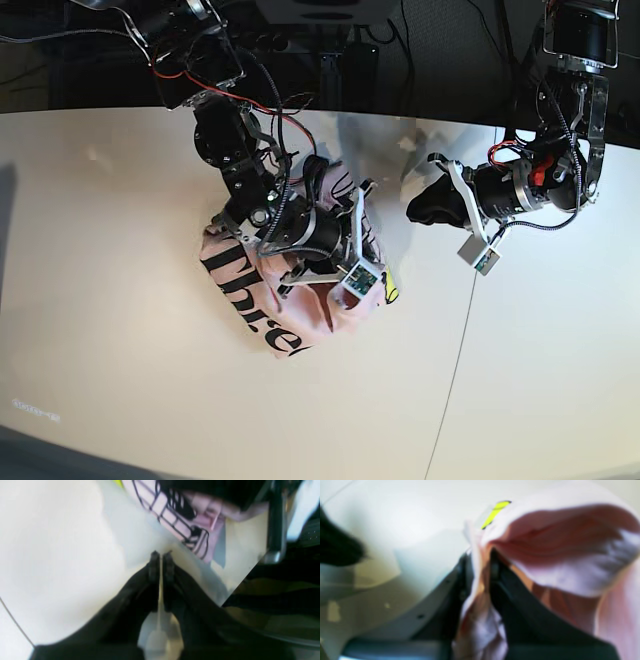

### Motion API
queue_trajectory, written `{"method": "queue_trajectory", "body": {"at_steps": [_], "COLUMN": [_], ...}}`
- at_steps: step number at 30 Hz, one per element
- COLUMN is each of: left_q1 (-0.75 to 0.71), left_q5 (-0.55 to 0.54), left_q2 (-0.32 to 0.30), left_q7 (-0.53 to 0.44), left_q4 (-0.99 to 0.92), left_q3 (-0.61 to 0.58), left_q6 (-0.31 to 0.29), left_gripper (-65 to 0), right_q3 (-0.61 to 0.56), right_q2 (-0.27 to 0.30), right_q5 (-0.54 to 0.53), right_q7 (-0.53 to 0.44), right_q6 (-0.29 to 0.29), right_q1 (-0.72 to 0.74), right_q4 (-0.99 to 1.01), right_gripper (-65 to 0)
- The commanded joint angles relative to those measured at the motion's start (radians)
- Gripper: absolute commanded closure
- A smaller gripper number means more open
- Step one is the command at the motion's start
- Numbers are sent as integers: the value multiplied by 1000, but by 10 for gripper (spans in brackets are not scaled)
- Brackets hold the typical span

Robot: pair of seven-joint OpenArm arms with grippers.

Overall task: Fold the T-shirt properly
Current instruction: 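Press and tuck the folded bundle with both grippers into a square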

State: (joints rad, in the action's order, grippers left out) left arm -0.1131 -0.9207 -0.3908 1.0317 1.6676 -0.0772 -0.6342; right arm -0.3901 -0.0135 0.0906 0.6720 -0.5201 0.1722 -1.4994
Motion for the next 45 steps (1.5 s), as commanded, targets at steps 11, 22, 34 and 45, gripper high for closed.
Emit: {"method": "queue_trajectory", "body": {"at_steps": [11,22,34,45], "left_q1": [13,13,13,6], "left_q5": [-101,-111,-153,-192], "left_q2": [-12,-82,-91,-60], "left_q7": [13,13,23,65], "left_q4": [14,14,14,190], "left_q3": [217,275,383,112], "left_q6": [-33,-33,-35,-64], "left_gripper": [-26,-26,-26,0], "right_q3": [-69,-222,-197,150], "right_q2": [-35,-40,-113,-131], "right_q5": [-78,-223,-198,-135], "right_q7": [-32,-20,-21,-46], "right_q6": [-34,-37,-37,-34], "right_q1": [20,21,38,270], "right_q4": [-15,-18,-145,-2], "right_gripper": [-264,-304,-303,0]}}
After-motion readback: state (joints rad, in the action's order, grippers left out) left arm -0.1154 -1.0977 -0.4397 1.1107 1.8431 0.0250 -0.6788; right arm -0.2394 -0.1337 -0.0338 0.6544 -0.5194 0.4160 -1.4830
